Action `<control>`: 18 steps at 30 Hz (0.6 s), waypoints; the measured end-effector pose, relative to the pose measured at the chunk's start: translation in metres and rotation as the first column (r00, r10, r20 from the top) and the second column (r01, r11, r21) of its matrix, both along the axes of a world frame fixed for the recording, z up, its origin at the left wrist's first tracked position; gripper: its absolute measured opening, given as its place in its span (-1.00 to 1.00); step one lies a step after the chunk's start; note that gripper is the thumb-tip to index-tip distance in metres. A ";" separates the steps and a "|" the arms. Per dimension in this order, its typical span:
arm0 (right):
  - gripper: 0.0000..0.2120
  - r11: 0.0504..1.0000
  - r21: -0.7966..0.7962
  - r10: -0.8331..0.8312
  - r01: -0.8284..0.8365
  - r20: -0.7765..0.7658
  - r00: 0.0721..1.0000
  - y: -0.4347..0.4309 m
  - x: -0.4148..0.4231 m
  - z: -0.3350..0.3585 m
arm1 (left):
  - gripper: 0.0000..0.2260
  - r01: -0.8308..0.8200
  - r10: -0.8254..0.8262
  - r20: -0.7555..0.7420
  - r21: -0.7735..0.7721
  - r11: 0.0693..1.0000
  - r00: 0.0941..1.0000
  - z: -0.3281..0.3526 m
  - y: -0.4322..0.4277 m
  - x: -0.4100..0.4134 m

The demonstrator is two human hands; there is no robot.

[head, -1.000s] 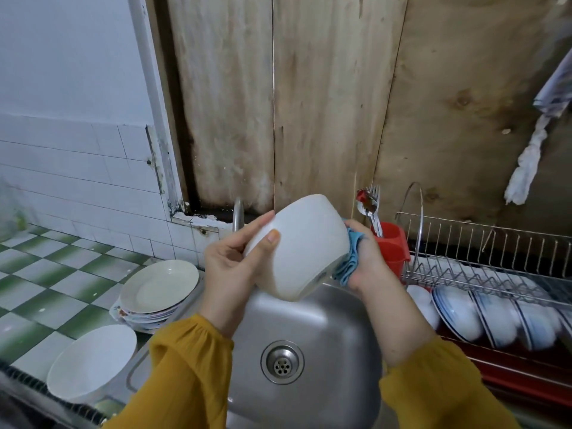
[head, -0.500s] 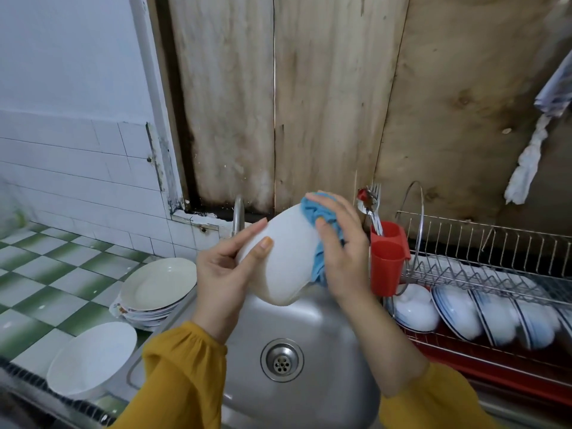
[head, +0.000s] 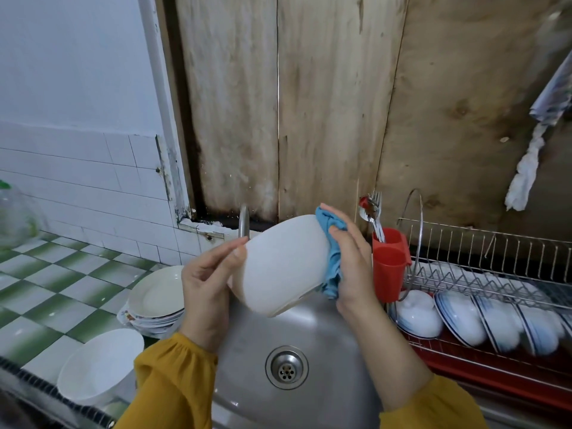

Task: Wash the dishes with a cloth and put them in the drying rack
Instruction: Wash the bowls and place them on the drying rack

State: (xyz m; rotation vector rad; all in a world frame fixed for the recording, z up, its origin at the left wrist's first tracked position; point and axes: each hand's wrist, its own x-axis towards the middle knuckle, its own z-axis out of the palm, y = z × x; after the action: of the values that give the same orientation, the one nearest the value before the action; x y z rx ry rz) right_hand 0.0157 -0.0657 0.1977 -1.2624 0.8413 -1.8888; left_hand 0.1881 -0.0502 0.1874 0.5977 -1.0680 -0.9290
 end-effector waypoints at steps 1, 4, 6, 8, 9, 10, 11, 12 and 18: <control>-0.69 0.998 0.036 0.046 -0.047 0.034 0.998 0.000 -0.002 0.001 | -0.82 -0.004 0.004 -0.026 0.029 1.000 1.000 -0.005 -0.003 0.000; -0.69 0.996 -0.070 -0.059 0.052 -0.105 0.993 0.006 0.001 -0.001 | -0.61 0.047 -0.040 -0.047 0.167 0.985 0.998 -0.018 -0.011 -0.010; -0.70 0.952 -0.275 -0.209 0.136 -0.259 0.943 0.010 0.004 -0.007 | -0.45 0.183 -0.131 -0.176 0.327 0.927 0.976 -0.023 -0.018 -0.016; -0.68 0.861 -0.483 -0.370 0.159 -0.381 0.847 0.014 0.006 -0.012 | -0.31 0.328 -0.212 -0.287 0.458 0.826 0.934 -0.025 -0.020 -0.016; -0.67 0.819 -0.553 -0.430 0.153 -0.415 0.801 0.015 0.007 -0.013 | -0.32 0.366 -0.235 -0.305 0.501 0.785 0.923 -0.023 -0.018 -0.016; -0.66 0.791 -0.595 -0.469 0.145 -0.436 0.768 0.017 0.008 -0.016 | -0.34 0.391 -0.257 -0.310 0.536 0.748 0.915 -0.022 -0.017 -0.015; -0.66 0.775 -0.616 -0.490 0.142 -0.444 0.750 0.018 0.009 -0.018 | -0.39 0.408 -0.275 -0.309 0.567 0.716 0.910 -0.024 -0.017 -0.014; -0.67 0.766 -0.626 -0.502 0.144 -0.444 0.742 0.018 0.009 -0.021 | -0.45 0.418 -0.291 -0.303 0.590 0.691 0.908 -0.023 -0.016 -0.015; -0.68 0.834 -0.522 -0.398 0.176 -0.351 0.847 0.026 0.001 -0.038 | -0.70 0.346 -0.214 -0.279 0.618 0.706 0.936 -0.020 -0.020 -0.024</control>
State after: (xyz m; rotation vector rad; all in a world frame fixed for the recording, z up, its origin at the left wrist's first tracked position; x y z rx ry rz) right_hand 0.0165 -0.0394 0.1594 -2.0330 0.8706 -2.1699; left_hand 0.1642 -0.0702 0.1678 0.9204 -0.6394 -1.6374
